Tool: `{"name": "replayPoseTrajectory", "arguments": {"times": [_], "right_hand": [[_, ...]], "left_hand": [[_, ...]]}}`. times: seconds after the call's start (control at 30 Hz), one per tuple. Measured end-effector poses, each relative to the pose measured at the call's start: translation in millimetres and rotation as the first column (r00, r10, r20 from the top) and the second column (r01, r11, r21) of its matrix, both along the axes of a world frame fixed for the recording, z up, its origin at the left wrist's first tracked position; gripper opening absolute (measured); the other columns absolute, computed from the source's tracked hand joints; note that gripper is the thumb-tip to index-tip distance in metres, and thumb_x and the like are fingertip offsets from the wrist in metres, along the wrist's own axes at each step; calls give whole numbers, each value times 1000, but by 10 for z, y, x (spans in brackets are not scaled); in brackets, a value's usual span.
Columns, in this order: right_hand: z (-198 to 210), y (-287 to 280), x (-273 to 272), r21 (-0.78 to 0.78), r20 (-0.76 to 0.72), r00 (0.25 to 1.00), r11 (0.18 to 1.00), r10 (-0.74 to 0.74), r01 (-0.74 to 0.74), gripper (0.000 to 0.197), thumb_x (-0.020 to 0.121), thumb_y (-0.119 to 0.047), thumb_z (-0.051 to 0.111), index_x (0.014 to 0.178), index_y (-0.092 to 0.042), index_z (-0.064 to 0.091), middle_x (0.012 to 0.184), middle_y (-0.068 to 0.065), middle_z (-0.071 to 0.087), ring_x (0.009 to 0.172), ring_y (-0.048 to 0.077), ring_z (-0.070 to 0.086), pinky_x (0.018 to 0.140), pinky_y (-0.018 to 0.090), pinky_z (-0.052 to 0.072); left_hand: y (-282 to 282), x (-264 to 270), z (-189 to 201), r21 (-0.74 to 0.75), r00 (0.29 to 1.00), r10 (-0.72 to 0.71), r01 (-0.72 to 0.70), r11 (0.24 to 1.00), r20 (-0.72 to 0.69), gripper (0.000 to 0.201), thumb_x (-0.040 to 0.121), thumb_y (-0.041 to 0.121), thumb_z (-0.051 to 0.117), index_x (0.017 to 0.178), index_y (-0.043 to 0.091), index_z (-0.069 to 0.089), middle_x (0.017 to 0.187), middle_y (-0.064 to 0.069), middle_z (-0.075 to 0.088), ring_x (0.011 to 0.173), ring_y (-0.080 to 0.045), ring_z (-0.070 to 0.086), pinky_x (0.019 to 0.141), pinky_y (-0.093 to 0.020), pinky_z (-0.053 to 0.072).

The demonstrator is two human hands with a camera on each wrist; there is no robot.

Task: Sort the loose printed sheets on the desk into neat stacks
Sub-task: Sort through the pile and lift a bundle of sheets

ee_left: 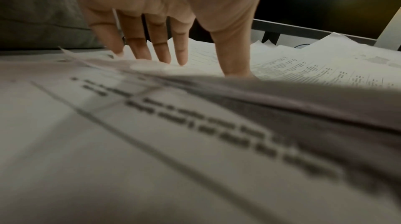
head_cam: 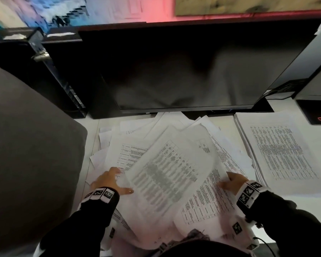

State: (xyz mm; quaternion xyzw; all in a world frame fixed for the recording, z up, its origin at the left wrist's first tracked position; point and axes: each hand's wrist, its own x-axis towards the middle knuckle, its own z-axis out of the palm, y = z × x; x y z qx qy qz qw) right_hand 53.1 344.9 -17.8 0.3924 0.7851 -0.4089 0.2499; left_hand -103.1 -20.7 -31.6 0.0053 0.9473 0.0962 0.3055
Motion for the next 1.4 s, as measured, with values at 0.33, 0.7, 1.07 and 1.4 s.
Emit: {"name": "replayPoseTrajectory", "arguments": {"times": [0.33, 0.7, 1.07, 1.4], "right_hand": [[64, -149, -103, 27, 2, 990, 989, -143, 143, 62, 94, -52, 26, 132, -7, 46, 129, 18, 54, 111, 28, 54, 96, 35, 41], [-94, -122, -23, 62, -148, 945, 951, -292, 304, 39, 83, -19, 67, 118, -3, 61, 111, 17, 67, 93, 29, 63, 89, 33, 47], [-188, -16, 130, 26, -194, 868, 882, -456, 470, 33, 84, -24, 65, 111, -5, 66, 75, 7, 65, 72, 23, 61, 88, 35, 48], [-133, -11, 127, 83, -96, 941, 939, -326, 334, 35, 86, -20, 63, 114, 1, 61, 96, 16, 66, 84, 25, 57, 86, 34, 45]], "left_hand": [[427, 434, 112, 291, 962, -45, -36, 956, 268, 51, 98, 36, 35, 143, 14, 30, 150, -7, 33, 136, -22, 34, 111, -29, 27], [187, 576, 93, 361, 938, 109, -231, 904, 329, 31, 94, 31, 47, 71, 13, 59, 61, -2, 63, 53, -15, 58, 63, -30, 51], [-421, 550, -8, 148, 762, 578, -633, 760, 293, 56, 79, 55, 57, 78, 0, 66, 66, -14, 69, 57, -26, 63, 64, -33, 55], [-153, 416, -15, 563, 524, 680, -803, 194, 513, 20, 92, -2, 46, 111, 1, 46, 106, -22, 55, 98, -40, 58, 86, -50, 49]]}}
